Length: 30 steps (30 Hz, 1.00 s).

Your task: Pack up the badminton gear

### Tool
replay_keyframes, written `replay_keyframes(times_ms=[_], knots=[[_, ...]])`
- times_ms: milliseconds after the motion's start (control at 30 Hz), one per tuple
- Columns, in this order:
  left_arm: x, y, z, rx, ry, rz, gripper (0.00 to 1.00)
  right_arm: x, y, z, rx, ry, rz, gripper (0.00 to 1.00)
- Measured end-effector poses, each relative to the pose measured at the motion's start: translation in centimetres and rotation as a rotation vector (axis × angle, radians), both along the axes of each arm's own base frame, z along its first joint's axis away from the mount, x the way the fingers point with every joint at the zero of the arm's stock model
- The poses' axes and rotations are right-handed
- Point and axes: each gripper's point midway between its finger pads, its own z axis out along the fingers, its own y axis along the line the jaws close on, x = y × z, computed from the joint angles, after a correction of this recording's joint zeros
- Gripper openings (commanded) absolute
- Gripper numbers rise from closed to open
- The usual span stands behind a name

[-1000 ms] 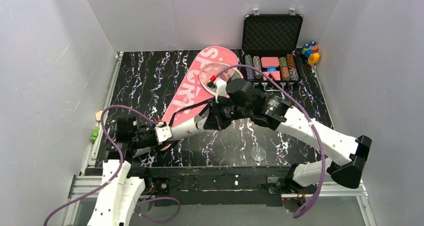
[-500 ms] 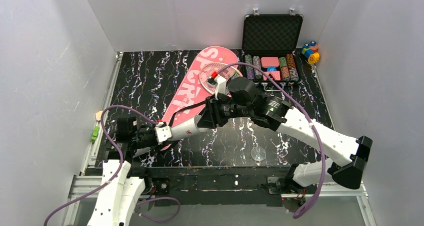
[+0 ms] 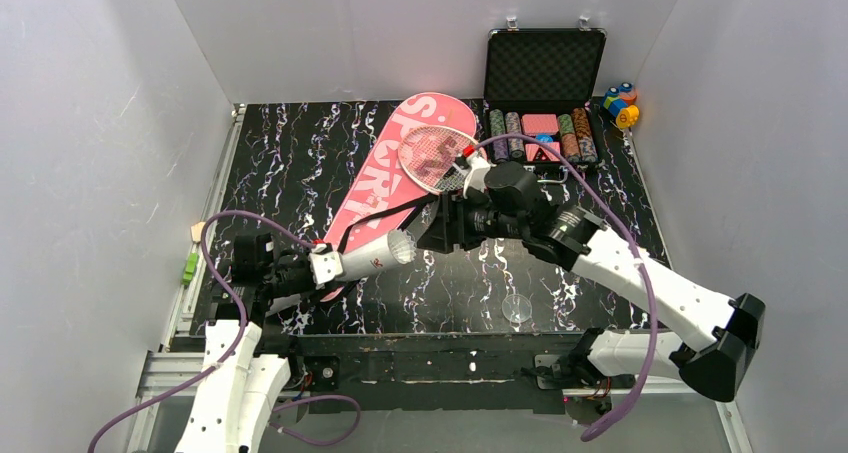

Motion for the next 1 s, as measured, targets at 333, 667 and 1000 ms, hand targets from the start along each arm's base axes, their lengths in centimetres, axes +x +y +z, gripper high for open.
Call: replay_keyframes(times_ms=[333,667,1000], knots=[[0.1,0.0,0.1,-0.004,0.001,0.004,0.06,0.2,1.6,-1.6,0.013,0.068,0.016,0.65],[0.0,-0.1,0.2,-0.011,0.009,0.009,0.06,0.2,2.9,-4.3,-0.004,0.137,0.027,0.6],[-0.1,-0.2,0.3,-0.023,0.027,0.016,0.06,0.2,5.0,-5.6,0.001,0.165,0.044,0.56]])
